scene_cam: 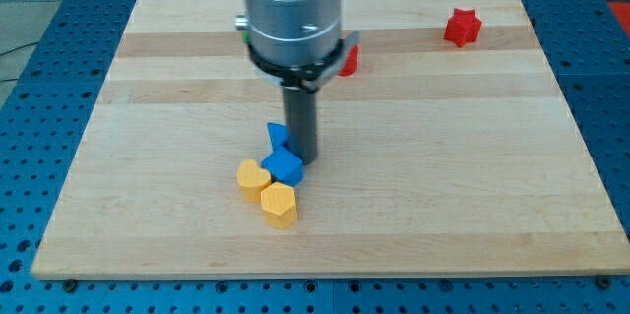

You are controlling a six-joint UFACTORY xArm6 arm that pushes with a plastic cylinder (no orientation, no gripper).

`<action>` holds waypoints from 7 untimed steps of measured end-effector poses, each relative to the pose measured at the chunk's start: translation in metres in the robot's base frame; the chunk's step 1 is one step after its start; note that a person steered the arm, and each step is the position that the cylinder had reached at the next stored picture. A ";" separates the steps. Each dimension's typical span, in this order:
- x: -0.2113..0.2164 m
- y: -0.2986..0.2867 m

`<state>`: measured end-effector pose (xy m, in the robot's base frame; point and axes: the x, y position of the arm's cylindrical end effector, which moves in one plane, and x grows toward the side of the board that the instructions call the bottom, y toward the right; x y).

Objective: Push the blue triangle into the red circle

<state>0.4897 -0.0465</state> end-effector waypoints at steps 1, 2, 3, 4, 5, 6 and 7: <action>-0.032 -0.043; -0.049 -0.077; -0.051 -0.147; -0.081 -0.182; -0.095 -0.143; -0.076 -0.101; -0.054 -0.101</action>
<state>0.4357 -0.1473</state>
